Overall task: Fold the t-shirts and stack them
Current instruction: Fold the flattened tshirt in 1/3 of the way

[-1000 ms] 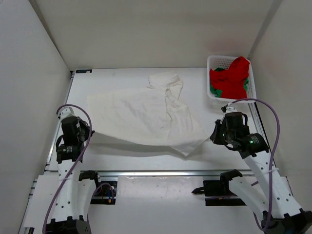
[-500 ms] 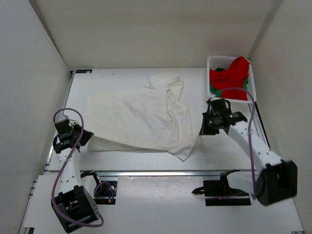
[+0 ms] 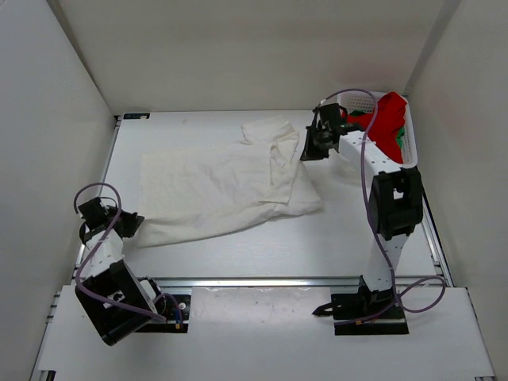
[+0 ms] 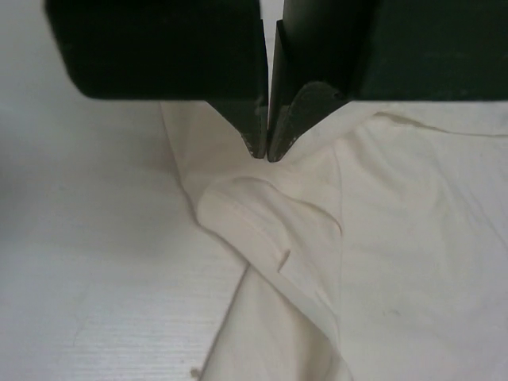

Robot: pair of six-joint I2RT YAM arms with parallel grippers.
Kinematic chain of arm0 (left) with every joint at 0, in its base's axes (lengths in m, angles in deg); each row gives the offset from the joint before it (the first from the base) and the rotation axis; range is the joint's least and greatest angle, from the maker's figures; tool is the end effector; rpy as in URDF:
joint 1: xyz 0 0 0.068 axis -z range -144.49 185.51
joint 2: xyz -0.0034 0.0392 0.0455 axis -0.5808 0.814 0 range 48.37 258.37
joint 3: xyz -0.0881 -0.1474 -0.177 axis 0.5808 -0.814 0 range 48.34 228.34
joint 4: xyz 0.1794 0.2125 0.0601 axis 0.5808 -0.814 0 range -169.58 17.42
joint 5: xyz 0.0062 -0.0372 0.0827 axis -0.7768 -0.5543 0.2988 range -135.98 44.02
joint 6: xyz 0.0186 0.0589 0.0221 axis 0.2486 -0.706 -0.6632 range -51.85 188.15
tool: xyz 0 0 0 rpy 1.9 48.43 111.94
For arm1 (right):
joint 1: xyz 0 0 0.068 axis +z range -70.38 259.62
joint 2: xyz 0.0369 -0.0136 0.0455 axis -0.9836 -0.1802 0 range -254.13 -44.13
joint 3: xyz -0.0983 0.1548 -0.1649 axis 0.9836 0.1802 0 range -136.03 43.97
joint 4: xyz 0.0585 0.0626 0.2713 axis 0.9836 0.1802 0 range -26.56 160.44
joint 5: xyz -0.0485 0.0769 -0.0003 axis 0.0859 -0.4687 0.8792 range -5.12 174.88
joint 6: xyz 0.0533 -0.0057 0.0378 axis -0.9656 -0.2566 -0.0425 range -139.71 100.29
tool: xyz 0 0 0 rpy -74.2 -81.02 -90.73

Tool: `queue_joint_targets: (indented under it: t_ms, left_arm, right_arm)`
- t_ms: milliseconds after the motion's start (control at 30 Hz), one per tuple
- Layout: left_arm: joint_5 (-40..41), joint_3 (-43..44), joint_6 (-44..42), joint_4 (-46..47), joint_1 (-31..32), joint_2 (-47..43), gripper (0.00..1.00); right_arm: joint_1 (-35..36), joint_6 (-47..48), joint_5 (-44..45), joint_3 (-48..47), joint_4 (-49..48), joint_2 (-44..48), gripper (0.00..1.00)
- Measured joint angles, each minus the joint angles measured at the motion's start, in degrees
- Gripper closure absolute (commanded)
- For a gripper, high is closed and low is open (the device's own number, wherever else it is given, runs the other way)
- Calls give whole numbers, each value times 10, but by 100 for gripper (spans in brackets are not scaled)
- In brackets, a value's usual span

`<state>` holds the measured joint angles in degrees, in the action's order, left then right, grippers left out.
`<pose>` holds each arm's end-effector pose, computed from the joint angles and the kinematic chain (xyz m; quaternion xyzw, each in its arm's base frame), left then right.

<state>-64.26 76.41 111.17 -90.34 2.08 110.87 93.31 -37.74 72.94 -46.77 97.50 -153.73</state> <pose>0.2111 0.1200 0.1235 -0.5375 0.7657 -0.1765 0.3062 0.4337 0.1166 0.2069 0.0026 0.9435 0.1813 0.2773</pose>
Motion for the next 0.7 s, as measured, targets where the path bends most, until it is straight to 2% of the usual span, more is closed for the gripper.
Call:
queue_joint_targets:
  t_ms: [200, 233, 267, 300, 367, 400, 467, 533, 600, 633, 667, 700]
  left_arm:
    - [23, 7, 18, 31, 6, 59, 100]
    - [30, 13, 19, 33, 9, 71, 95]
    - [35, 19, 19, 33, 11, 79, 85]
    - [38, 24, 17, 36, 11, 88, 69]
    - [35, 31, 12, 45, 10, 105, 54]
    - [31, 34, 10, 47, 7, 113, 54]
    - [25, 35, 6, 46, 1, 122, 51]
    - [28, 35, -7, 35, 3, 110, 44]
    - [50, 35, -19, 16, 27, 70, 42]
    - [63, 35, -27, 8, 51, 35, 41]
    - [74, 35, -35, 5, 72, 8, 42]
    - [83, 35, -44, 2, 96, -24, 43]
  right_arm:
    - [1, 2, -1, -127, 29, -104, 100]
    - [2, 2, -2, -149, 37, -118, 100]
    - [1, 3, -1, -165, 41, -129, 100]
    - [1, 3, -2, -188, 51, -143, 100]
    - [0, 4, -2, -223, 62, -163, 84]
    - [-1, 4, -3, -234, 66, -170, 82]
    - [-2, 6, -5, -236, 67, -173, 71]
    - [-6, 8, -1, -204, 51, -157, 63]
    - [-11, 6, 8, -111, 24, -104, 60]
    - [-13, 3, 10, -50, 5, -66, 62]
    - [-17, -2, 12, 17, -14, -22, 71]
    - [-23, -5, 10, 89, -34, 27, 75]
